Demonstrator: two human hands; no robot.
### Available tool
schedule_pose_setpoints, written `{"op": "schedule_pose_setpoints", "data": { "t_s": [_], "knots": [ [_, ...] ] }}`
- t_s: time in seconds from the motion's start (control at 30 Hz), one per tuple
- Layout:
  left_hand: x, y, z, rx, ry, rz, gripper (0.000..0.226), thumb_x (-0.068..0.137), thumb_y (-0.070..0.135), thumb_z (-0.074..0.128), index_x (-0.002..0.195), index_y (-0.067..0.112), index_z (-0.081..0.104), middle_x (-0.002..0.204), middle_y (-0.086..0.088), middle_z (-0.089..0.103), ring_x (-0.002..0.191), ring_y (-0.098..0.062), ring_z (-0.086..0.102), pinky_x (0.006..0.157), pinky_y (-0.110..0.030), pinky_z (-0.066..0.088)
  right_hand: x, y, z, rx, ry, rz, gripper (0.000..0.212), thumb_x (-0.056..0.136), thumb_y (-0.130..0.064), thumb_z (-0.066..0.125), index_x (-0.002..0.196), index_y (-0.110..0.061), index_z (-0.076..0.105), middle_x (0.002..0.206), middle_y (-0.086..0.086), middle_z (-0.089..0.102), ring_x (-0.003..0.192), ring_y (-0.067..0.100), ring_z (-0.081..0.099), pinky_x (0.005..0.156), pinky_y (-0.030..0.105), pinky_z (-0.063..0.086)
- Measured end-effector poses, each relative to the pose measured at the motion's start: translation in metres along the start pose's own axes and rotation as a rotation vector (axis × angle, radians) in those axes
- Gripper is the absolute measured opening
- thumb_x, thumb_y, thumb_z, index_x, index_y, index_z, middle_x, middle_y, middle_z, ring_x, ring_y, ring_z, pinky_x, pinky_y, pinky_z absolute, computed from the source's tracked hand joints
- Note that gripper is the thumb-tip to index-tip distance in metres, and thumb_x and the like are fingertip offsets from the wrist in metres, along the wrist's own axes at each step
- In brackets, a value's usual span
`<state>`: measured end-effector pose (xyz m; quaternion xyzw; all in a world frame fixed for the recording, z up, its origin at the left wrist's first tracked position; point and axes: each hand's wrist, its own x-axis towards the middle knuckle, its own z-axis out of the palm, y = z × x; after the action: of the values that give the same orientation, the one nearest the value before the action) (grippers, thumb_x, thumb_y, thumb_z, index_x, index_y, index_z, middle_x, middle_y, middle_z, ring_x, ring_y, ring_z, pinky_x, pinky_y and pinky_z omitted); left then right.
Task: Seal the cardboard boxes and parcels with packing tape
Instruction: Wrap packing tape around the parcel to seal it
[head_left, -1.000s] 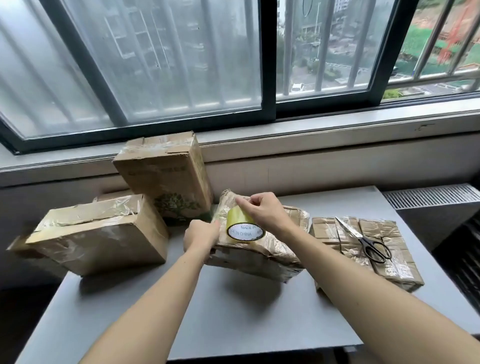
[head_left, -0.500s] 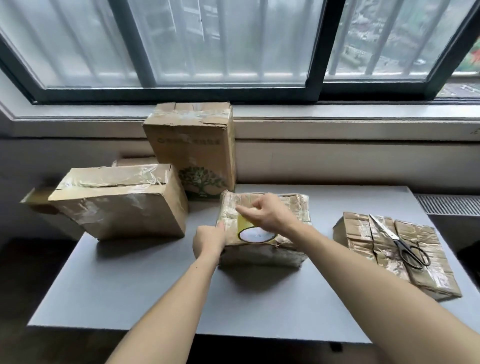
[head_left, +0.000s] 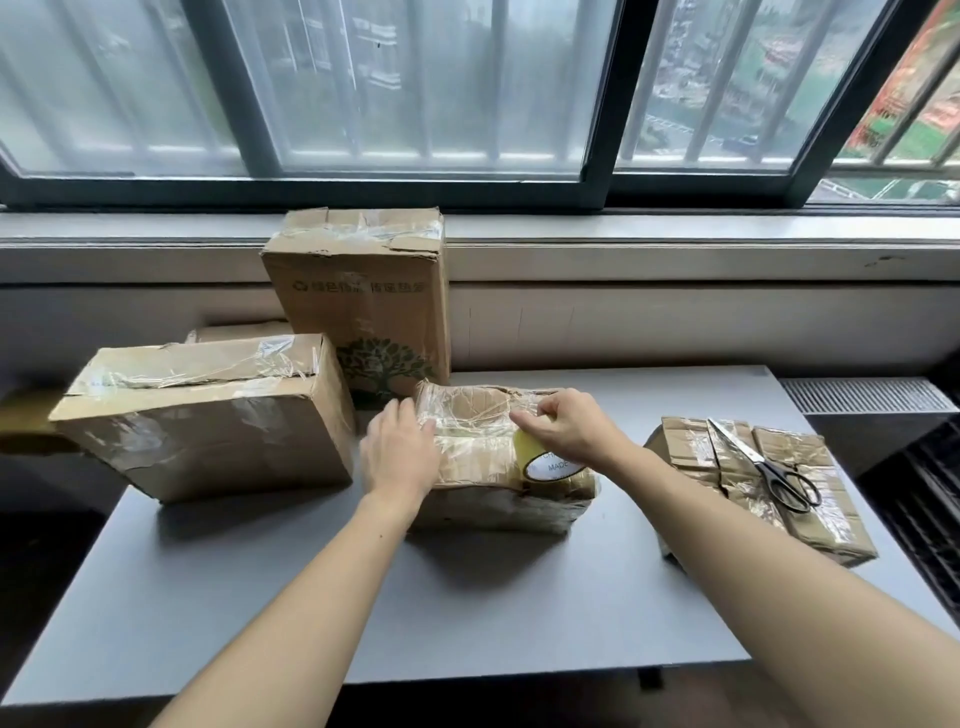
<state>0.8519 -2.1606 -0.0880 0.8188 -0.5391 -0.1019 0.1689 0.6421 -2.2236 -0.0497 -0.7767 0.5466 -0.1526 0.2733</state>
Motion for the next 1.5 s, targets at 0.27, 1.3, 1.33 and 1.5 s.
{"op": "schedule_pose_setpoints", "data": {
  "t_s": [0.27, 1.3, 1.33, 1.5],
  "knots": [
    [0.04, 0.028, 0.04, 0.007, -0.13, 0.456, 0.042, 0.106, 0.027, 0.039, 0.143, 0.008, 0.046, 0.157, -0.012, 0.034, 0.145, -0.026, 0.028, 0.121, -0.036, 0.016, 0.007, 0.014, 0.003, 0.167, -0.01, -0.018, 0.053, 0.09, -0.043, 0.066, 0.057, -0.015, 0.037, 0.056, 0.001, 0.029, 0.05, 0.012, 0.025, 0.05, 0.031, 0.023],
    [0.0, 0.118, 0.084, 0.098, -0.173, 0.172, 0.066, 0.105, 0.053, 0.016, 0.158, 0.014, 0.016, 0.167, -0.003, 0.003, 0.153, -0.016, -0.003, 0.123, -0.044, -0.002, -0.008, 0.086, -0.02, 0.657, 0.023, 0.114, 0.046, 0.088, -0.039, 0.058, 0.052, -0.02, 0.037, 0.053, -0.003, 0.03, 0.051, 0.012, 0.028, 0.05, 0.031, 0.021],
    [-0.002, 0.116, 0.085, 0.111, -0.159, 0.174, 0.066, 0.105, 0.053, 0.016, 0.158, 0.015, 0.014, 0.167, -0.002, 0.002, 0.153, -0.015, -0.004, 0.123, -0.043, -0.003, -0.009, 0.091, -0.016, 0.789, 0.011, 0.188, 0.049, 0.09, -0.039, 0.062, 0.05, -0.021, 0.04, 0.053, -0.003, 0.032, 0.049, 0.012, 0.03, 0.048, 0.03, 0.021],
    [-0.001, 0.099, 0.088, 0.155, -0.151, 0.194, 0.073, 0.098, 0.057, 0.003, 0.159, 0.017, 0.01, 0.167, 0.001, -0.002, 0.153, -0.014, -0.007, 0.124, -0.041, -0.001, -0.006, 0.089, -0.004, 0.94, -0.032, 0.322, 0.038, 0.084, -0.044, 0.068, 0.064, -0.015, 0.054, 0.06, 0.005, 0.042, 0.053, 0.015, 0.04, 0.048, 0.026, 0.027]
  ]
}}
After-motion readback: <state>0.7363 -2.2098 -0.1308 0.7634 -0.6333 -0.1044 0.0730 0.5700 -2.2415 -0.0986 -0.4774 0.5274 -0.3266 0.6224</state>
